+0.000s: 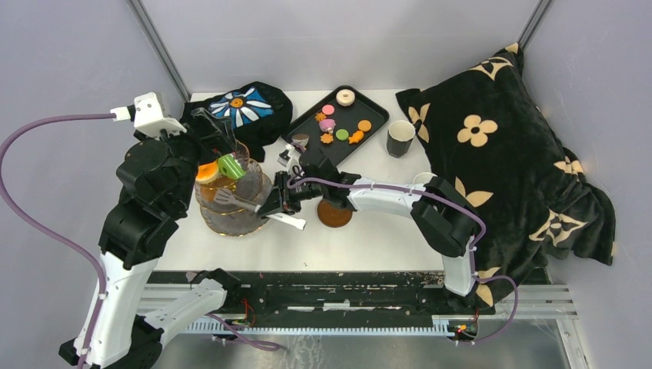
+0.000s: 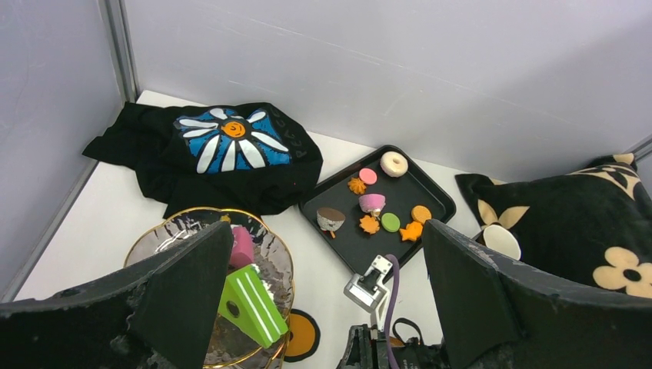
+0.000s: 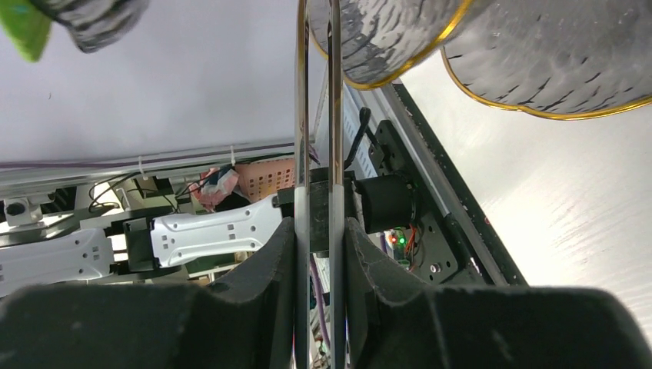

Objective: Serve the afternoon tea

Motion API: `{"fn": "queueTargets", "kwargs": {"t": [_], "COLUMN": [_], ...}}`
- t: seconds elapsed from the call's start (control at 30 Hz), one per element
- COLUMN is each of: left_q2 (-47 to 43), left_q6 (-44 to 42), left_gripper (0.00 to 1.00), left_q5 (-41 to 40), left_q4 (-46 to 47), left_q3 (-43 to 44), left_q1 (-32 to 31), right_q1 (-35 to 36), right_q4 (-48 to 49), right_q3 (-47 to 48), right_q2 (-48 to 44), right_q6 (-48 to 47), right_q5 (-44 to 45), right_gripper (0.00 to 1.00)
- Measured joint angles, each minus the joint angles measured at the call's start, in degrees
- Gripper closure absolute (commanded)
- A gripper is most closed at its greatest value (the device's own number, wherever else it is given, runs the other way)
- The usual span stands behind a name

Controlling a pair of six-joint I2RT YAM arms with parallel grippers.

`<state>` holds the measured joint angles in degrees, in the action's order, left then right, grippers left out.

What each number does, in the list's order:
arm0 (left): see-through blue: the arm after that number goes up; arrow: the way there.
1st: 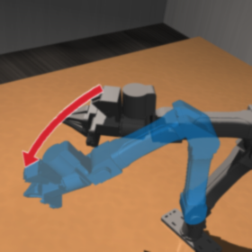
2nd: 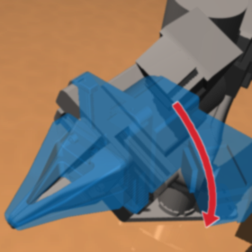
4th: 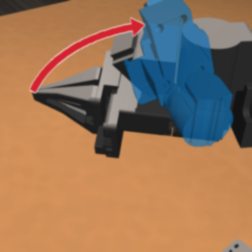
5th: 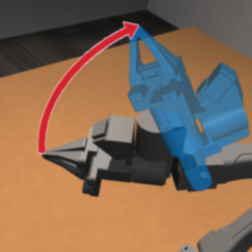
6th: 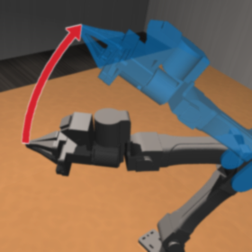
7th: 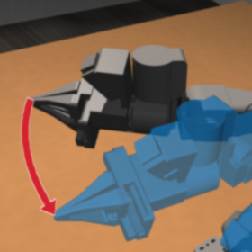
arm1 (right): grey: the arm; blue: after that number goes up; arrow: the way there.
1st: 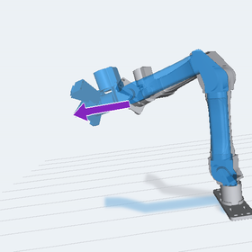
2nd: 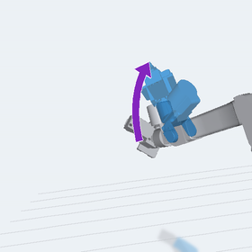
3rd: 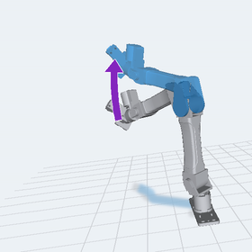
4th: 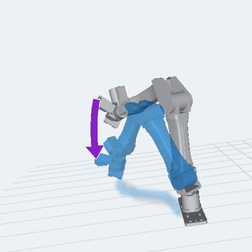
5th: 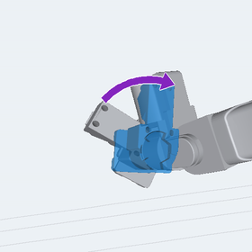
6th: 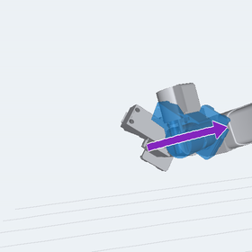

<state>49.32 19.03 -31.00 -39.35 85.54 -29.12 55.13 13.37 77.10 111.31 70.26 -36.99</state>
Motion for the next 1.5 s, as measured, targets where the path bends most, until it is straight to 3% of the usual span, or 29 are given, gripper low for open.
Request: {"fn": "queueTargets", "kwargs": {"t": [0.17,0.4,0.83,1.33,1.5], "left_q2": [0.00,0.00,-0.48,-0.52,-0.50], "left_q6": [0.00,0.00,0.00,0.00,0.00], "left_gripper": [0.01,0.01,0.01,0.01,0.01], "left_q5": [0.00,0.00,0.00,0.02,0.07], "left_q4": [0.00,0.00,-0.04,-0.04,-0.04], "left_q3": [0.00,0.00,0.02,0.02,0.02], "left_q1": [0.00,0.00,0.00,0.00,0.00], "right_q1": [0.00,0.15,0.15,-0.13,-1.57], "right_q4": [0.31,-0.55,-7.13,-27.67,-33.81], "right_q3": [0.02,0.13,0.13,1.27,1.31], "right_q2": [1.27,1.25,-2.08,-8.52,-12.02], "right_q6": [-0.02,-1.22,-5.77,-20.24,-24.28], "right_q5": [-0.09,-0.39,-0.11,2.64,5.16], "right_gripper": [0.69,0.56,0.54,0.53,0.61]}}
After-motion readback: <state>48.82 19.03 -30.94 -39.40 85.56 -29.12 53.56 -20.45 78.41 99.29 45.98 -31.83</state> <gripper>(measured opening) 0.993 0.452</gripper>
